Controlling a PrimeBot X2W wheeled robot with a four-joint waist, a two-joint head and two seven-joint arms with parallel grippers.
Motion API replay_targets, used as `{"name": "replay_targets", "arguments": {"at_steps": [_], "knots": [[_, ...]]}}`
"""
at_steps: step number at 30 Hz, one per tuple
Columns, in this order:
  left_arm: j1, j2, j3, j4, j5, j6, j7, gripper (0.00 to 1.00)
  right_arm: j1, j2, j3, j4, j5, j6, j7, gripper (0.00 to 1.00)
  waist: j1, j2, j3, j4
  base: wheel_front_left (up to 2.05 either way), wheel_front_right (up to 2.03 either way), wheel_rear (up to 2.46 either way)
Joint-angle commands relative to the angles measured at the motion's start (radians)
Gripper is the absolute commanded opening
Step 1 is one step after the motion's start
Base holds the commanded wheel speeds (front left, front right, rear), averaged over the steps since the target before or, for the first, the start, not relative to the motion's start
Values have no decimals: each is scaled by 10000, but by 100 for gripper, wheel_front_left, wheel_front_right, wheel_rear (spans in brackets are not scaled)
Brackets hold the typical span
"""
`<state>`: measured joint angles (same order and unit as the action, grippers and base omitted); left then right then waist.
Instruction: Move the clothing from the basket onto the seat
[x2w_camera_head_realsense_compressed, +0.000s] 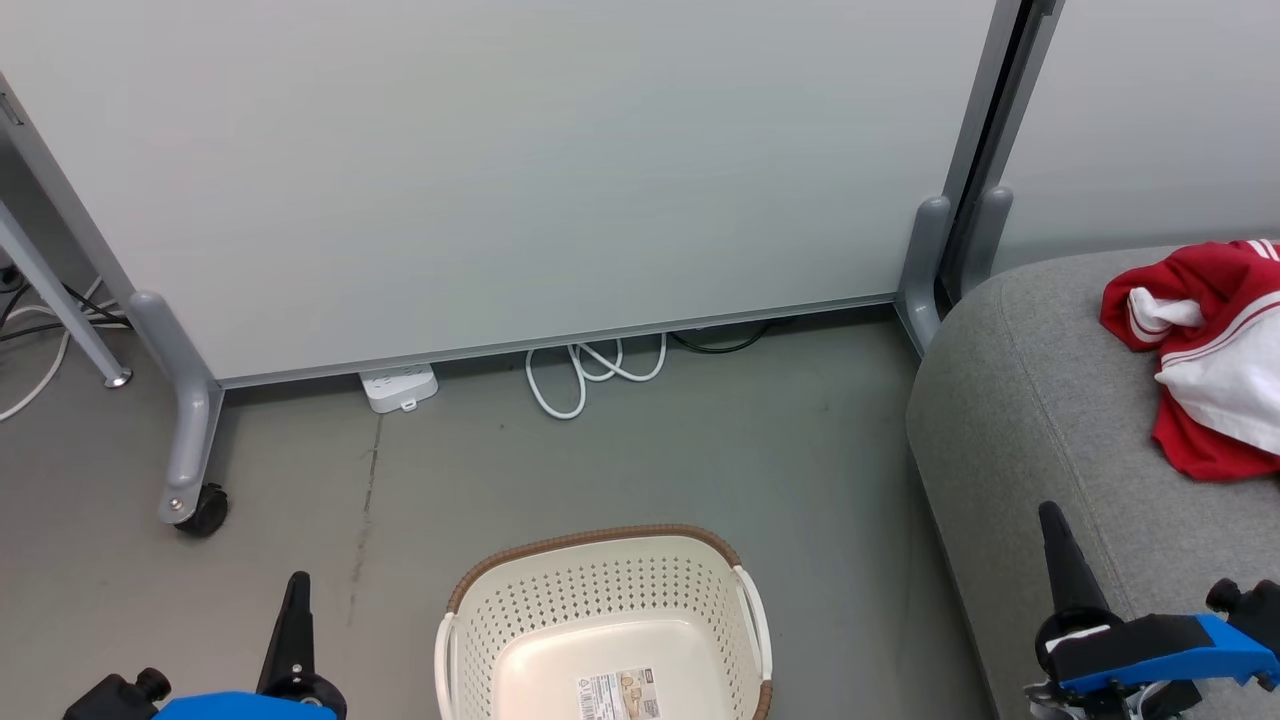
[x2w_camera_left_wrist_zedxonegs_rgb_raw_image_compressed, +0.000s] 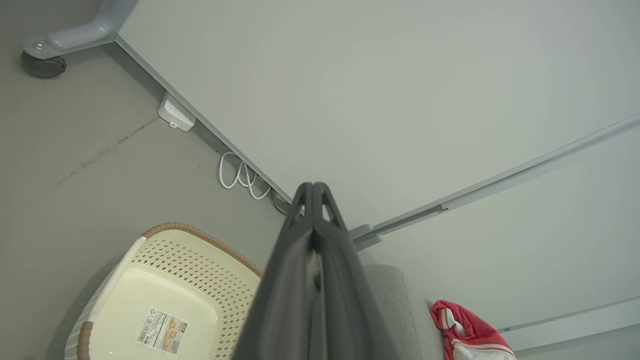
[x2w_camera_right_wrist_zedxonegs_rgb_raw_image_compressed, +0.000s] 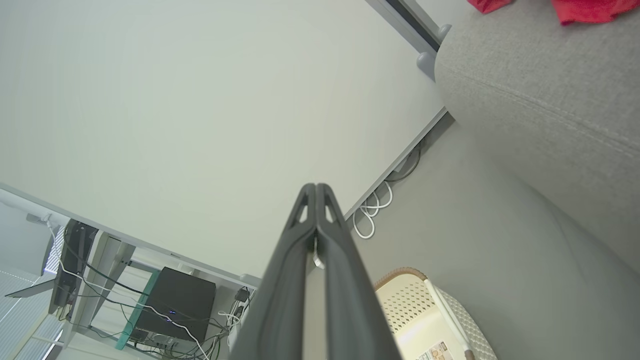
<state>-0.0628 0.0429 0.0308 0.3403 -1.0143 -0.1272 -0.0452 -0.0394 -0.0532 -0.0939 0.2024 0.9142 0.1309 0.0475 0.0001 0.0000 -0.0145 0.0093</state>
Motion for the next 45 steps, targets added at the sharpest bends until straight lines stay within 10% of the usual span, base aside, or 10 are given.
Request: {"name": "replay_targets", "arguments": {"at_steps": [1,45], "knots": [[-284,58,117,-183,-320,-27,79,0,-245,1,-22,-62,393,0,46,0,-1,0,4,-2,0,0,0],[-467,90,633,-750,-4270,-49,1156,0,-616,29,-162,281,4993,-1,496,0,-1,0,112,-59,0,0,0]]}}
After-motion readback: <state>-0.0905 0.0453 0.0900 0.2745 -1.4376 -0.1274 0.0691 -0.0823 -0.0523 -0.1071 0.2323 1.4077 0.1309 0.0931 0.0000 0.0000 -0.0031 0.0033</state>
